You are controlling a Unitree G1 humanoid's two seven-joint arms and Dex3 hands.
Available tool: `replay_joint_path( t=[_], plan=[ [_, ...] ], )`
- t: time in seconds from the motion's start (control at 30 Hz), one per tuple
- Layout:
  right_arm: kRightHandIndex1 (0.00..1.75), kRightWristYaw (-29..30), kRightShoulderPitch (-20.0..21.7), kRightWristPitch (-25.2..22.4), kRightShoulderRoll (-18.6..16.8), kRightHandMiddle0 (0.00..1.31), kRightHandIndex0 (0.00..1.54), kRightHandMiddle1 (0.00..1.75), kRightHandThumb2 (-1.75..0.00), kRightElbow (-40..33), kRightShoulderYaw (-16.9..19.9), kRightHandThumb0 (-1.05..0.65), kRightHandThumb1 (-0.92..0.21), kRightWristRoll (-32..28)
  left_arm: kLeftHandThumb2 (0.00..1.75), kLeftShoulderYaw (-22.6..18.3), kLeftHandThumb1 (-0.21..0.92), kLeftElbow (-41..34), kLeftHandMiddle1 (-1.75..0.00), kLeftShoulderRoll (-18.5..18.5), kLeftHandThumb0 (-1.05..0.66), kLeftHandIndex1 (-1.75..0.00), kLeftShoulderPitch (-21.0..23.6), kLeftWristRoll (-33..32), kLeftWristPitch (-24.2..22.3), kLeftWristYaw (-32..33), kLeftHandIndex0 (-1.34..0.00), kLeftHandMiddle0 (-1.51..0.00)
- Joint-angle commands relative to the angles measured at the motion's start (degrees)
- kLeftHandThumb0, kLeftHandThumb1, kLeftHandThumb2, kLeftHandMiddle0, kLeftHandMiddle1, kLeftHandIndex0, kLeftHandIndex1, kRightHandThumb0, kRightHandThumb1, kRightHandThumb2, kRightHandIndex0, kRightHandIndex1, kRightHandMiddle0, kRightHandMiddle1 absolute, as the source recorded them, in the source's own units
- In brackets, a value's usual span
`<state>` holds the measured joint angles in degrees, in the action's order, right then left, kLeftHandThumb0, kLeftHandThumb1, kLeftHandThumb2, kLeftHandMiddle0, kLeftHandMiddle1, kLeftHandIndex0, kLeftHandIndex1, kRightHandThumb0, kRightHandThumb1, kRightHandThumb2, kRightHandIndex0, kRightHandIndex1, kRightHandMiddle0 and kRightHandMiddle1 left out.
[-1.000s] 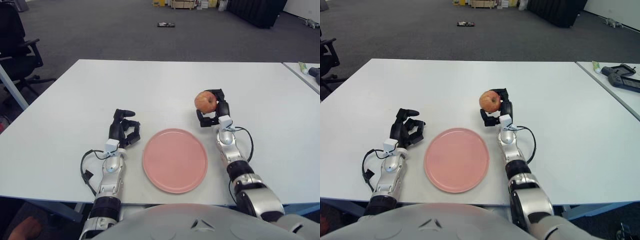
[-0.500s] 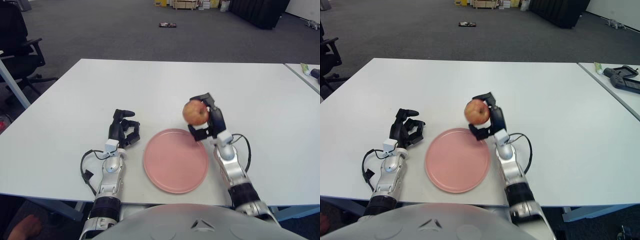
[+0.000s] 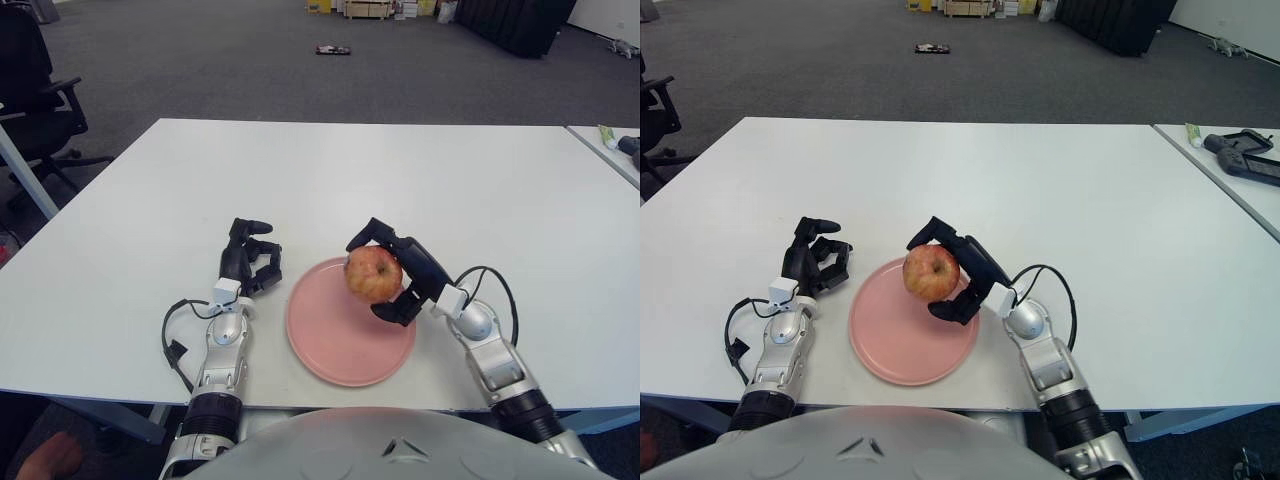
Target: Put the apple into the plate.
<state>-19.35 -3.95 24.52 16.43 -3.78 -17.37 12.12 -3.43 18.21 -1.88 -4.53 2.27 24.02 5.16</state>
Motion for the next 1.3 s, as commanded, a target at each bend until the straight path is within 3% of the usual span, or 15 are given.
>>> replay_joint_path(
  t=[0.0,0.23,0.5,0.6,0.7,0.77,0.83,0.9,0.93,1.07,1.17,1.27],
  plan=[
    [1.65,-0.9,0.9,0.1,1.7,0.61,0.88,1.75,-1.64,-1.5,-1.3,0.00,-0.01,3.7,0.97,0.0,0.52,-0.2,-1.41,0.0,-0.01,-1.75,1.0,0.0,0.2,0.2,-0.34,-0.58],
    [1.67,-1.1,1.6,-3.5,3.6,0.60,0.86,1.75,-1.64,-4.9,-3.1,0.00,-0.02,13.3,0.96,0.0,0.53,-0.3,-1.41,-0.4,-0.01,-1.75,0.9,-1.7,0.6,-0.8,-0.33,-0.59],
    [1.72,6.1,1.2,-6.6,2.3,0.60,0.84,1.75,-1.65,-5.1,-4.9,-0.01,-0.03,26.8,0.96,0.2,0.53,-0.3,-1.40,-0.3,-0.01,-1.75,0.8,-2.3,1.2,-1.5,-0.33,-0.59],
    [1.74,9.3,1.0,-6.5,2.5,0.65,0.82,1.64,-1.60,-4.1,-5.4,-0.01,-0.03,30.4,0.96,0.2,0.53,-0.3,-1.40,-0.3,-0.01,-1.75,0.8,-2.1,1.2,-1.5,-0.34,-0.60],
    [1.74,12.3,0.8,-6.1,2.6,0.65,0.67,1.48,-1.37,-2.6,-5.6,-0.01,-0.20,32.4,0.97,0.3,0.52,-0.5,-1.39,-0.3,-0.01,-1.75,0.7,-1.8,1.0,-1.2,-0.34,-0.60],
    [1.72,13.0,0.9,-6.0,2.6,0.54,0.34,1.57,-1.10,-2.4,-5.8,-0.20,-0.42,32.5,0.97,0.3,0.52,-0.7,-1.38,-0.3,-0.01,-1.75,0.7,-1.8,0.8,-1.2,-0.35,-0.60],
    [1.41,13.4,1.0,-5.7,2.8,0.28,0.18,1.54,-1.01,-2.4,-5.8,-0.38,-0.43,32.4,0.97,0.3,0.52,-0.7,-1.38,-0.4,-0.01,-1.75,0.7,-1.6,0.8,-1.1,-0.35,-0.61],
    [0.95,13.7,1.2,-5.7,3.0,0.11,0.07,1.34,-0.95,-2.6,-5.9,-0.53,-0.44,32.4,0.96,0.3,0.52,-0.7,-1.38,-0.4,-0.01,-1.75,0.7,-1.5,0.8,-1.0,-0.34,-0.60],
    [0.88,14.1,1.3,-5.4,3.1,0.09,0.06,1.31,-0.94,-2.9,-5.9,-0.55,-0.44,32.7,0.96,0.3,0.53,-0.7,-1.39,-0.4,-0.01,-1.75,0.7,-1.5,0.7,-0.9,-0.34,-0.60],
    [0.25,17.4,1.5,-4.2,3.2,0.02,0.01,0.77,-0.78,-2.5,-5.9,-0.73,-0.55,33.8,0.94,0.2,0.54,-0.5,-1.41,-0.4,-0.01,-1.75,0.8,-1.2,0.7,-0.5,-0.32,-0.58],
    [0.08,18.1,1.4,-4.4,3.2,0.01,0.00,0.50,-0.68,-2.7,-5.8,-0.80,-0.62,34.0,0.94,0.1,0.55,-0.3,-1.43,-0.4,-0.01,-1.75,0.9,-1.1,0.9,-0.5,-0.31,-0.57],
    [0.03,18.2,1.1,-4.8,3.2,0.00,0.00,0.21,-0.50,-3.4,-5.7,-0.92,-0.75,34.0,0.95,0.1,0.55,0.0,-1.43,-0.4,-0.01,-1.75,1.0,-1.2,1.5,-0.5,-0.30,-0.57]
  ],
)
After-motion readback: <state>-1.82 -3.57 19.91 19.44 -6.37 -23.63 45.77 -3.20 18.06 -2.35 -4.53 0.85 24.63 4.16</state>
